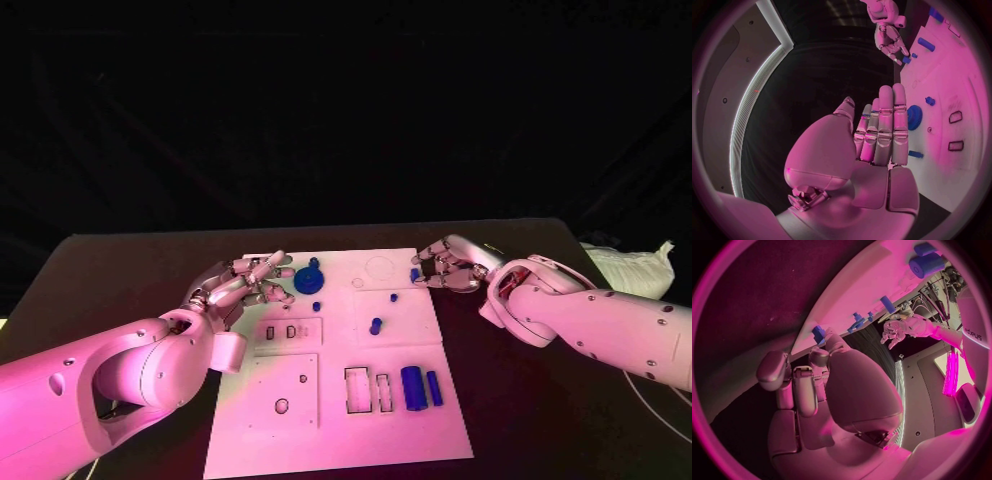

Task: Assemble the parts on the task board

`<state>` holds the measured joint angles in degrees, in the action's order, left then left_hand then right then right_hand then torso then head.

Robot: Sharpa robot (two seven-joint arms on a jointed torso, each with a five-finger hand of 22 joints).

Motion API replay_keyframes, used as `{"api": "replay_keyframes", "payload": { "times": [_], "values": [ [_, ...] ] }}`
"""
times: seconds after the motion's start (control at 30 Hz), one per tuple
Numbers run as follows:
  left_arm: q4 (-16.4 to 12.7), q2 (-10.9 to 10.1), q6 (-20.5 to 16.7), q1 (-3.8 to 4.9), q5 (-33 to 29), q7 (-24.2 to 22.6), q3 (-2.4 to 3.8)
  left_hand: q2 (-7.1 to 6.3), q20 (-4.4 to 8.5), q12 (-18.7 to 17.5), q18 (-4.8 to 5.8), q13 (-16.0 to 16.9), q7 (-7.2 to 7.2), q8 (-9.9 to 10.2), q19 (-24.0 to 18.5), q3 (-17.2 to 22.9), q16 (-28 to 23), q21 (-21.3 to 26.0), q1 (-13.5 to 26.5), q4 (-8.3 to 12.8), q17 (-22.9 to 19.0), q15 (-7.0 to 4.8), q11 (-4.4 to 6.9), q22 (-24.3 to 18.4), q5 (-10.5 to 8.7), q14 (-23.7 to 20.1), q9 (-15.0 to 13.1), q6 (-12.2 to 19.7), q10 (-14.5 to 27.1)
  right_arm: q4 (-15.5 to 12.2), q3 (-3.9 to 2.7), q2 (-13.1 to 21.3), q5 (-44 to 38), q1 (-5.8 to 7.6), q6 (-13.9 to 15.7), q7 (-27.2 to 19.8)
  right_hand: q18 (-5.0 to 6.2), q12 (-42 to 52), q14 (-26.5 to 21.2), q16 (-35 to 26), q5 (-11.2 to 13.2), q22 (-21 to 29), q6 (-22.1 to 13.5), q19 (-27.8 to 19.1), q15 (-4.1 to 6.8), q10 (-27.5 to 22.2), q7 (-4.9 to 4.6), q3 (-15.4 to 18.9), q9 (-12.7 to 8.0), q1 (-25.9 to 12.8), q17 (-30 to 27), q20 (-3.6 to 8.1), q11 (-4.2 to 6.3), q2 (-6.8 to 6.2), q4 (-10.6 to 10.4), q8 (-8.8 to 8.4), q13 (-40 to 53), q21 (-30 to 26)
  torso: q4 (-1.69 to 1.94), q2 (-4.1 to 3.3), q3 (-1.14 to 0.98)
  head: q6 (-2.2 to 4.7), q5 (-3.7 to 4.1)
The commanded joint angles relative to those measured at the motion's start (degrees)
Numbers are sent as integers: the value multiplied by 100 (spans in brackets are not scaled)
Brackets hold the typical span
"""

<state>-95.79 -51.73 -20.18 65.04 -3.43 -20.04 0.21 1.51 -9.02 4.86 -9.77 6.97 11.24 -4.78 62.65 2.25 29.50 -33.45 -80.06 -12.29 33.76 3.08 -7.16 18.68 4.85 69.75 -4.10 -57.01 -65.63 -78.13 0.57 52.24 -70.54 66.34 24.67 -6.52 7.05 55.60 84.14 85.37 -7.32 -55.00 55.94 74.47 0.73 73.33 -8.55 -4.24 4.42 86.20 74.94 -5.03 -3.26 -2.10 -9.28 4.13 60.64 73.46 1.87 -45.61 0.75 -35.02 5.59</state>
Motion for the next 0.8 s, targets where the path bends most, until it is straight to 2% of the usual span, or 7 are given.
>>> {"api": "replay_keyframes", "payload": {
  "times": [0.03, 0.33, 0.8],
  "values": [
    [-5, 17, 90, 2, 31, -43, 4, 1, 3, -30, -65, 8, 20, 24, -50, 0, -34, -21, -48, 27, 7, -3, -20, 5, 16, -41, -1, -5, 18, 61, 0, -42, -106, -29, -150, -68, -47, 12, 423, -24, 78, -10, 60, -33, 44, -12, 6, -50, 6, 83, 801, 18, 12, 26, 47, 28, 13, -35, 8, 2, 0, -24, 3],
    [-1, 16, 85, 1, 31, -32, 3, 4, 3, -30, -65, 9, 19, 24, -51, 6, -35, -24, -57, 34, 8, -4, -19, 7, 16, -40, -1, -5, 18, 151, 0, -96, -111, -56, -178, -43, -52, 76, 427, -16, 116, -35, 131, -17, 50, 28, 16, -118, 12, 102, 815, 23, 21, 72, 77, 47, 65, -22, -6, 0, 2, -58, 11],
    [-3, 21, 98, 1, 31, -23, 3, 9, 4, -31, -65, 9, 19, 23, -54, 14, -36, -28, -69, 44, 9, -5, -19, 10, 14, -38, -1, -5, 18, 205, 0, -171, -117, -62, -232, -12, -58, 214, 431, -7, 144, -70, 212, 6, 62, 108, 36, -160, 19, 66, 829, 32, 36, 92, 82, 69, 178, -4, -3, 3, 2, -73, 15]
  ]
}}
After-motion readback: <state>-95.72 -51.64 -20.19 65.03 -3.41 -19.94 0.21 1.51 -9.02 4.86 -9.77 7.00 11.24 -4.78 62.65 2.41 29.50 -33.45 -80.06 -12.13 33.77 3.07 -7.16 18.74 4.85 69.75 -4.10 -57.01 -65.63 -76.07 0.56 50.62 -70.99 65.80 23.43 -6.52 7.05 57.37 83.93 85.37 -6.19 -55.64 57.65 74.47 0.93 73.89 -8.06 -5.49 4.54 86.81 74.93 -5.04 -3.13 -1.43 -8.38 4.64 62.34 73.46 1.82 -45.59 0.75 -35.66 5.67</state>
